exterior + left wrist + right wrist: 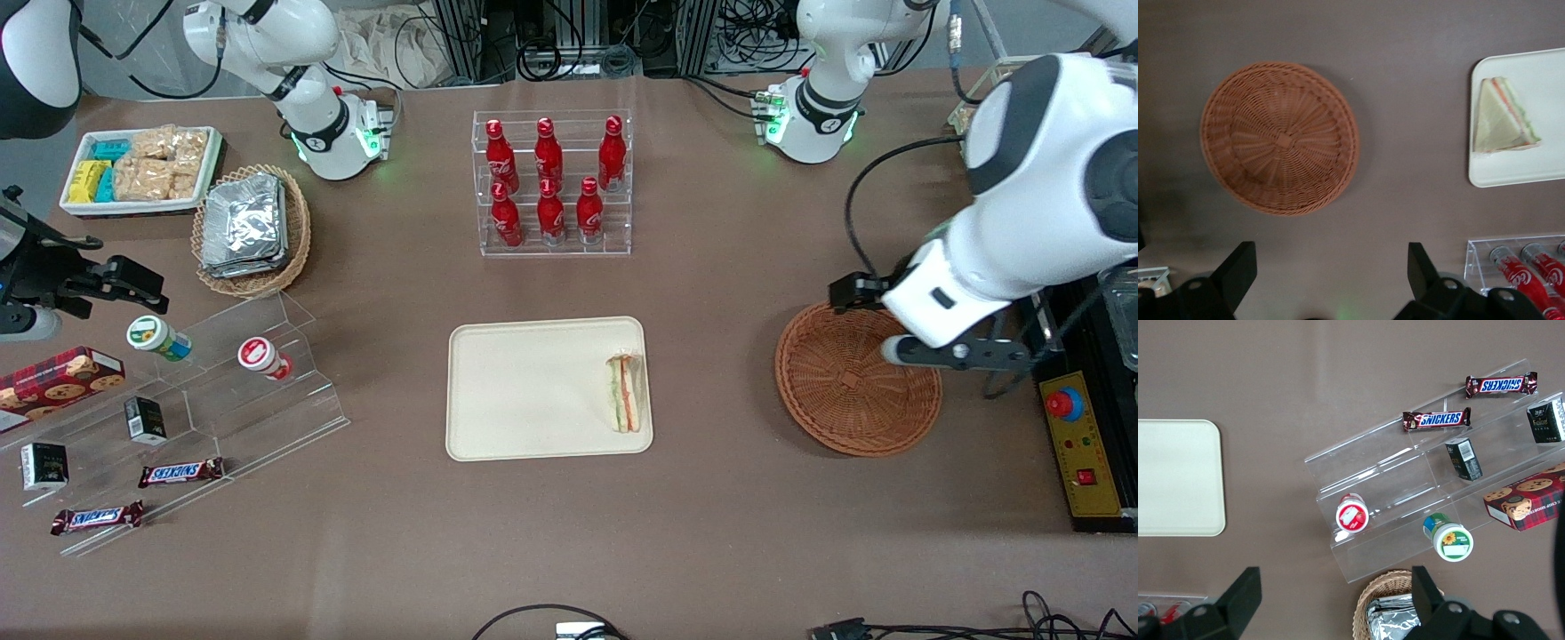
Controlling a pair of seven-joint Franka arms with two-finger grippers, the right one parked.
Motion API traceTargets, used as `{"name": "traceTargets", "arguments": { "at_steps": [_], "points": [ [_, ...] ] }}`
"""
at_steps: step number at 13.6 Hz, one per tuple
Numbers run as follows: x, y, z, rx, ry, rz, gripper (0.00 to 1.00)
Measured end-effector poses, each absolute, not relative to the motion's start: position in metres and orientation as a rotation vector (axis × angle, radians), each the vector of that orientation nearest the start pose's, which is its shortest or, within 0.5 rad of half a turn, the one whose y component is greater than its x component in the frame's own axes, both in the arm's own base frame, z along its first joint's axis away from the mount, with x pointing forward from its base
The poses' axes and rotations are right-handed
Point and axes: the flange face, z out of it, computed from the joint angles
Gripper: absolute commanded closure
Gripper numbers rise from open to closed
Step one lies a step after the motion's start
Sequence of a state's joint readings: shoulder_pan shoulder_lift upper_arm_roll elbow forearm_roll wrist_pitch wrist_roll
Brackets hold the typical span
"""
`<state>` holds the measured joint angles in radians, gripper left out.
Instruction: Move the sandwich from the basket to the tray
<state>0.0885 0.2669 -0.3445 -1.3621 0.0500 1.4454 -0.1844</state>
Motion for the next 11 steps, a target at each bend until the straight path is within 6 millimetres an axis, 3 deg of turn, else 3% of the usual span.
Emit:
{"name": "traceTargets", "arguments": {
  "at_steps": [3,11],
  "points": [
    [0.598,-0.105,0.563,-3.122,0.077,0.289,0.0],
    [0.578,-0.111,0.56,-3.094,0.09,0.321,0.0]
  ]
}}
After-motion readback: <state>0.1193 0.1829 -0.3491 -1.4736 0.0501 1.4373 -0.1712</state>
